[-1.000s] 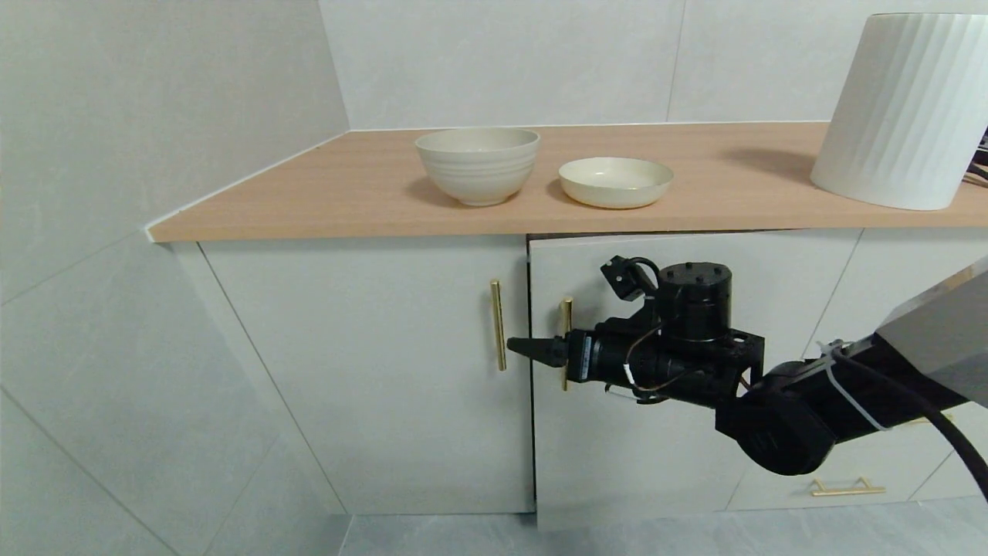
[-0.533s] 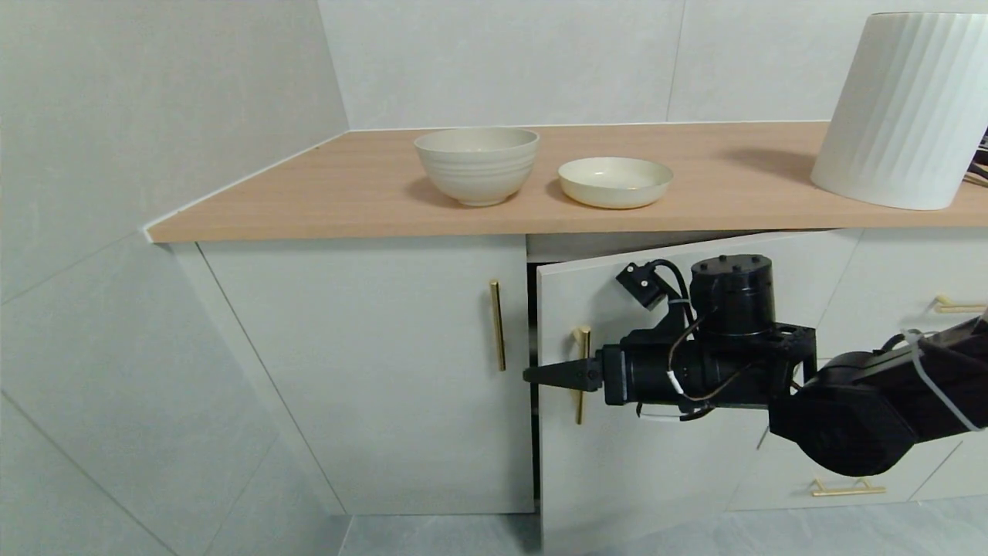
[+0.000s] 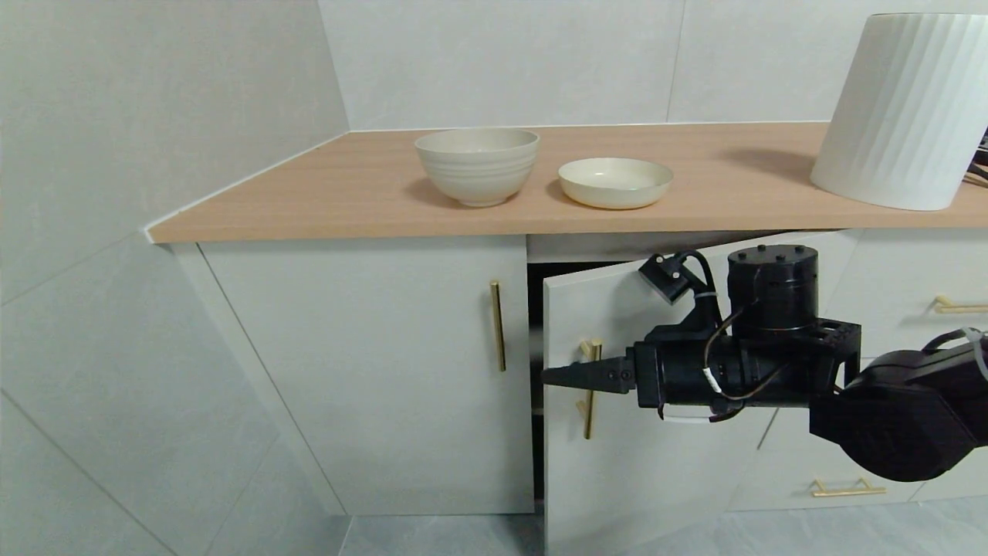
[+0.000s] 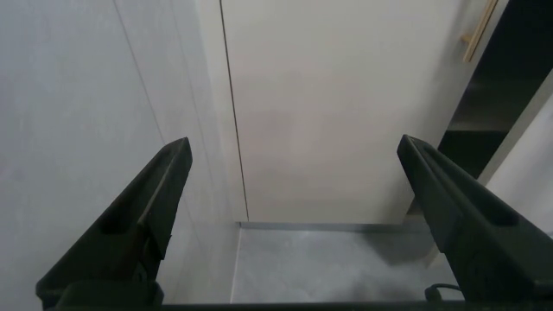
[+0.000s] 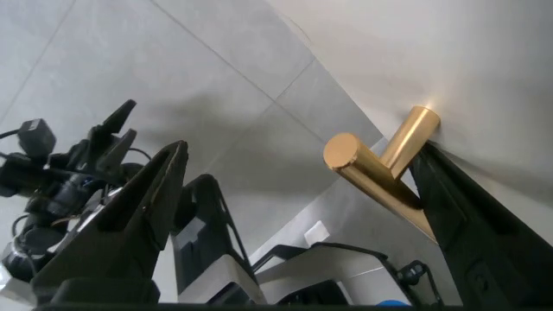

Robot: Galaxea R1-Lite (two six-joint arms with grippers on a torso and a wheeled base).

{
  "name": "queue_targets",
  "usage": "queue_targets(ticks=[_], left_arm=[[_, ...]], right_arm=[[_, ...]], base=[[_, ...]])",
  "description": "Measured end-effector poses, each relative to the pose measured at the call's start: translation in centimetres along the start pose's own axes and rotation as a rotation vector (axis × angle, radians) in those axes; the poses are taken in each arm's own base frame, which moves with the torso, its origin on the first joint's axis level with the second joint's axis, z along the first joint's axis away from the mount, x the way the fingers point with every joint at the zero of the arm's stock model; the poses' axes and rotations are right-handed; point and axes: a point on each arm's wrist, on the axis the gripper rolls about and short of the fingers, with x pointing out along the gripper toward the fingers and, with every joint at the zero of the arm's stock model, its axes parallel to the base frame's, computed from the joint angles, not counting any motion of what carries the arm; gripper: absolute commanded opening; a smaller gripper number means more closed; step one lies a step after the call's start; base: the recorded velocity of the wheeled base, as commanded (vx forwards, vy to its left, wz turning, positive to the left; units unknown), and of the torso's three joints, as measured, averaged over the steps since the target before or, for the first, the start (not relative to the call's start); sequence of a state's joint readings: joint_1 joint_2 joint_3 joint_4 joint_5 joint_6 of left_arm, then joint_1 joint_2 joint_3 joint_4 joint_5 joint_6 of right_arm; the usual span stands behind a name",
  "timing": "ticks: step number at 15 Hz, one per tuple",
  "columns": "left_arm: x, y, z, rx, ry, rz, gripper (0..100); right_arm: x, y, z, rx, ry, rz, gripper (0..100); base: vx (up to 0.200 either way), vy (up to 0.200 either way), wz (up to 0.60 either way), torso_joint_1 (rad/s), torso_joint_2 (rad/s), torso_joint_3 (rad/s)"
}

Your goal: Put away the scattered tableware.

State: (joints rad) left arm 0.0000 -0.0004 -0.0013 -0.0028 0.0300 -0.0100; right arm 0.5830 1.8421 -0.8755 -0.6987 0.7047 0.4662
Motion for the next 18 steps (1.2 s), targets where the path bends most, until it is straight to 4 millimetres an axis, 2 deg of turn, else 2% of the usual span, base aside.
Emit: queue_targets(ticks=[4, 6, 8, 11, 13, 15, 17, 18], left_arm=[[0.0, 0.0, 0.1, 0.021, -0.004, -0.001, 100], [-0.3, -0.1, 0.9, 0.027, -0.018, -0.023, 100], [-1.1, -0.2, 3.0, 0.029, -0.025, -0.114, 100], [-1.3, -0.6, 7.3, 0.028, 0.002, -0.285, 100], [0.1, -0.9, 10.4, 0.019, 0.064, -0.379, 100], [2.4, -1.2, 13.3, 0.002, 0.136, -0.454, 100], [5.8, -1.5, 15.3, -0.024, 0.232, -0.518, 100], [7.7, -1.8, 15.7, -0.045, 0.298, -0.554, 100]], right_arm=[[-0.4, 0.2, -0.3, 0.003, 0.005, -0.005, 100], [-0.6, 0.4, -0.6, 0.005, 0.012, 0.001, 100], [-0.8, 0.6, -0.8, 0.005, 0.019, 0.013, 100], [-0.9, 0.8, -1.0, 0.0, 0.024, 0.02, 100], [-0.8, 1.0, -1.2, -0.003, 0.027, 0.023, 100], [-0.8, 1.1, -1.2, -0.004, 0.028, 0.025, 100], [-1.0, 1.3, -1.3, -0.007, 0.026, 0.028, 100], [-1.1, 1.4, -1.4, -0.008, 0.025, 0.03, 100]], base=[[0.0, 0.0, 0.0, 0.0, 0.0, 0.0], [0.0, 0.0, 0.0, 0.0, 0.0, 0.0], [0.0, 0.0, 0.0, 0.0, 0.0, 0.0], [0.0, 0.0, 0.0, 0.0, 0.0, 0.0], [0.0, 0.0, 0.0, 0.0, 0.0, 0.0], [0.0, 0.0, 0.0, 0.0, 0.0, 0.0], [0.0, 0.0, 0.0, 0.0, 0.0, 0.0], [0.0, 0.0, 0.0, 0.0, 0.0, 0.0]])
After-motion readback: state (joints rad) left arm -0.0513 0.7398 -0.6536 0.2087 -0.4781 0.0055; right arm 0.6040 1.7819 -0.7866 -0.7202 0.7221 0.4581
